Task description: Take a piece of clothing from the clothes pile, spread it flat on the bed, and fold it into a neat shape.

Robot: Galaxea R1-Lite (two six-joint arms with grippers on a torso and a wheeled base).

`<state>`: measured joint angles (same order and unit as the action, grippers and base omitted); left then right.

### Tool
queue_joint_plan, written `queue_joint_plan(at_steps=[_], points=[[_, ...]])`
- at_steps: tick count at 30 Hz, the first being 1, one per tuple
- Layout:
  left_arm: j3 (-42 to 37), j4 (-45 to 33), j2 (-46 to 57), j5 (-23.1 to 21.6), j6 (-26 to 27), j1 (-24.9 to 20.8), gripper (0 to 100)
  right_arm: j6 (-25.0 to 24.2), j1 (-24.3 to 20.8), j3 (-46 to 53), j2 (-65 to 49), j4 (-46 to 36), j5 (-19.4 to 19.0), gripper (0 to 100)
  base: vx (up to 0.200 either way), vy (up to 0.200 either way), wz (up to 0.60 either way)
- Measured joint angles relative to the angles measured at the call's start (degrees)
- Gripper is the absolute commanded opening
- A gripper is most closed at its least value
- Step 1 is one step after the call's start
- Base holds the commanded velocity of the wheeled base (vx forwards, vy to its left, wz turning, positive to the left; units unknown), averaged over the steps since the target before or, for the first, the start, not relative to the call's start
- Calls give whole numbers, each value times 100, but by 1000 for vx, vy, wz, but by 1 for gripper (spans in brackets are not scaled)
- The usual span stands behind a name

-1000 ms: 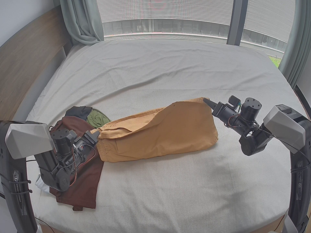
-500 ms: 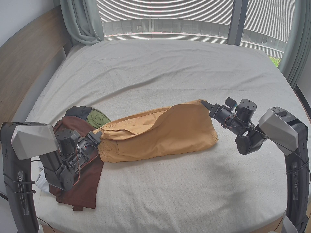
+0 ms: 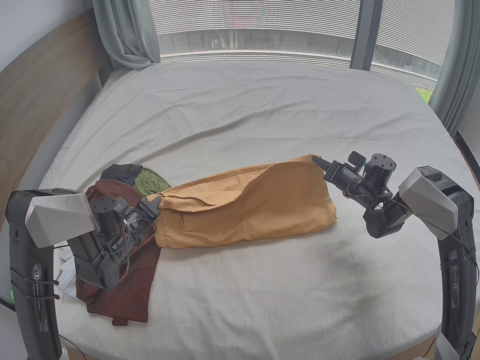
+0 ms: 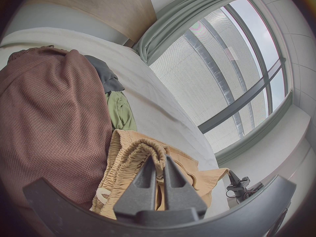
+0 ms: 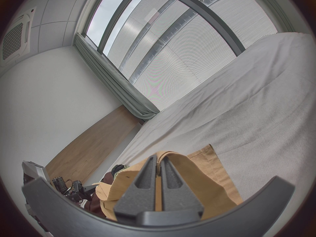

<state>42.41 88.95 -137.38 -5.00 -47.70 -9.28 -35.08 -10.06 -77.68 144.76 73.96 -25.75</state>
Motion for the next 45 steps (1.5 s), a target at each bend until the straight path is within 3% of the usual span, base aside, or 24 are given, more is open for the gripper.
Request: queue_joint_plan(at_steps=[4, 5, 7, 8, 15, 23, 39, 45], points=[[22, 2, -20, 0, 2, 10, 0, 2, 6, -49, 5, -4, 2, 0, 0, 0, 0], [26, 0, -22, 0, 0, 18, 0, 2, 4, -73, 11, -6, 2, 100, 0, 0, 0], [34, 0, -30, -6, -2, 29, 0, 2, 0, -118, 37, -15, 2, 100, 0, 0, 0], [34, 0, -33, -6, -4, 30, 100, 5, 0, -134, 44, -30, 2, 100, 0, 0, 0], [174, 0, -55, 16, -26, 84, 100, 17, -11, -369, 124, -116, 166, 100, 0, 0, 0], [428, -17, -132, 374, -24, 254, 100, 20, -27, -236, 88, -96, 232, 100, 0, 0, 0], [50, -13, 317, 336, 9, 156, 100, 235, -72, 1324, -427, -28, 315, 100, 0, 0, 0], [-357, -11, 774, 211, 273, 96, 100, 312, -83, 2082, -752, 87, 333, 100, 0, 0, 0]])
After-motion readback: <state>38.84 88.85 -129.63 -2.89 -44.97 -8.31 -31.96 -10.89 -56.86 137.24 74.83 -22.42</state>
